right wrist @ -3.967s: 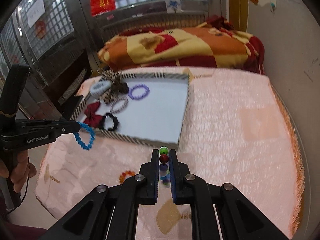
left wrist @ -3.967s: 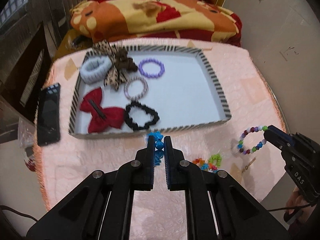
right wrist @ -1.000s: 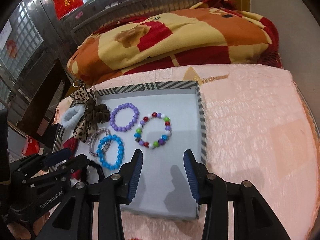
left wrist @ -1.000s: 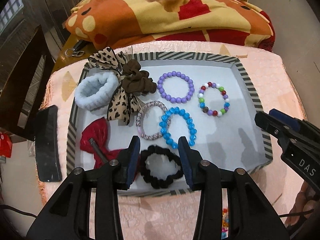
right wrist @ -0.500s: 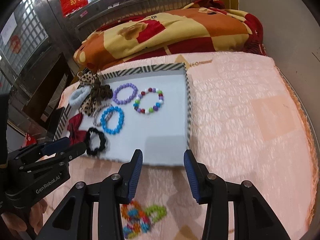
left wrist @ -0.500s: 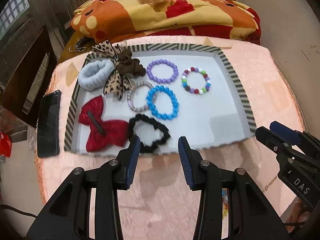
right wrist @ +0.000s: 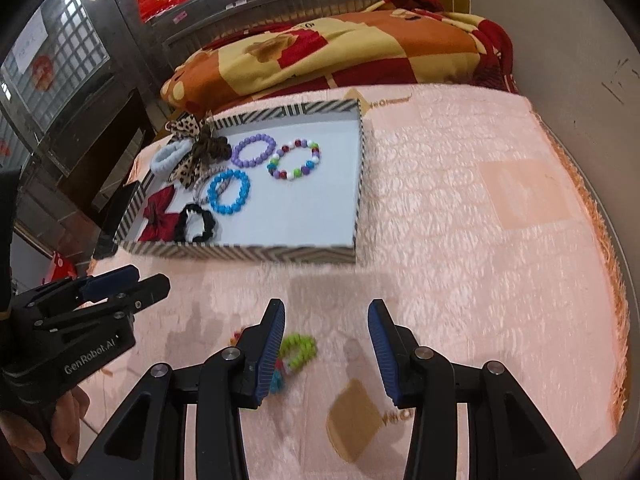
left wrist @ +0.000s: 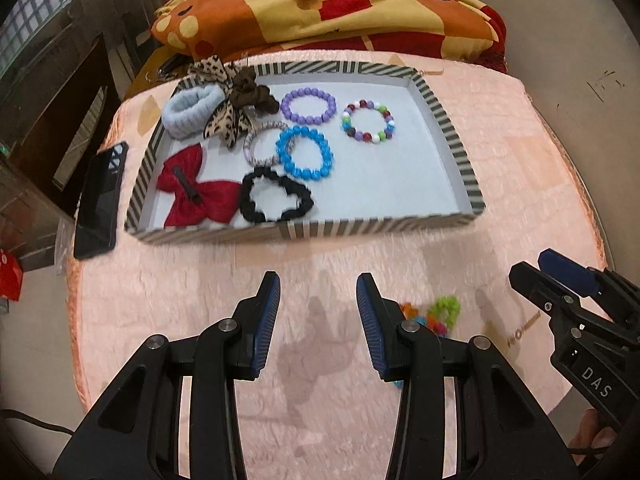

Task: Organize jewelry
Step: 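Move both open grippers back over the last colourful bracelets, then grasp the rainbow bead bracelet with the left gripper while the right grasps the green bracelet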

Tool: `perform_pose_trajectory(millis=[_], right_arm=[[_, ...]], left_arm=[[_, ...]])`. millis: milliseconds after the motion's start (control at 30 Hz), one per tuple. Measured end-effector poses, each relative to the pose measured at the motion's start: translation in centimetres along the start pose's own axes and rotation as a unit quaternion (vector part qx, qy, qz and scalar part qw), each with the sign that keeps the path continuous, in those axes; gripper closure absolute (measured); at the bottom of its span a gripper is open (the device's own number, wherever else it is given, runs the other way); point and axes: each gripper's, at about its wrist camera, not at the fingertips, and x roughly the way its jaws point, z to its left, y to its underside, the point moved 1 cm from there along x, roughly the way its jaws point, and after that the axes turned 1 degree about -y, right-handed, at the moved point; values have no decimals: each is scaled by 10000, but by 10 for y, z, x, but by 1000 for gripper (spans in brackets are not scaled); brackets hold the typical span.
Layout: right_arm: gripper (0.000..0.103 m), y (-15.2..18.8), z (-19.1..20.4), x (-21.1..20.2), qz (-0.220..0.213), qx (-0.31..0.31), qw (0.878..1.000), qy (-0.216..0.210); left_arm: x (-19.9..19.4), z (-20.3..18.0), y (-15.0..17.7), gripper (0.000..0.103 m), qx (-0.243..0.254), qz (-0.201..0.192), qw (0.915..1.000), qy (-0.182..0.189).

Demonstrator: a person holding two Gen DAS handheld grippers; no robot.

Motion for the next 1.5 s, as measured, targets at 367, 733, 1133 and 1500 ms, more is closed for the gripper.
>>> perform_pose_trajectory(millis=[367,733,1133,1500], right_arm=[[62,42,-2,23,461,-177,9983,-319],[62,50,-16,23,573,0,9981,-238],[62,49,-31,17,551,195,9981,-205],[62,36,-11,39,620,-81,9972,-413]], left_arm=[[13,8,30,64,-286,364,9989,61],[46,-3,25,62,-856,1008,9884,744],[70,-26,19,70,-1000,1198,9847,776],[45,-6,13,97,-653,897,9895,929]])
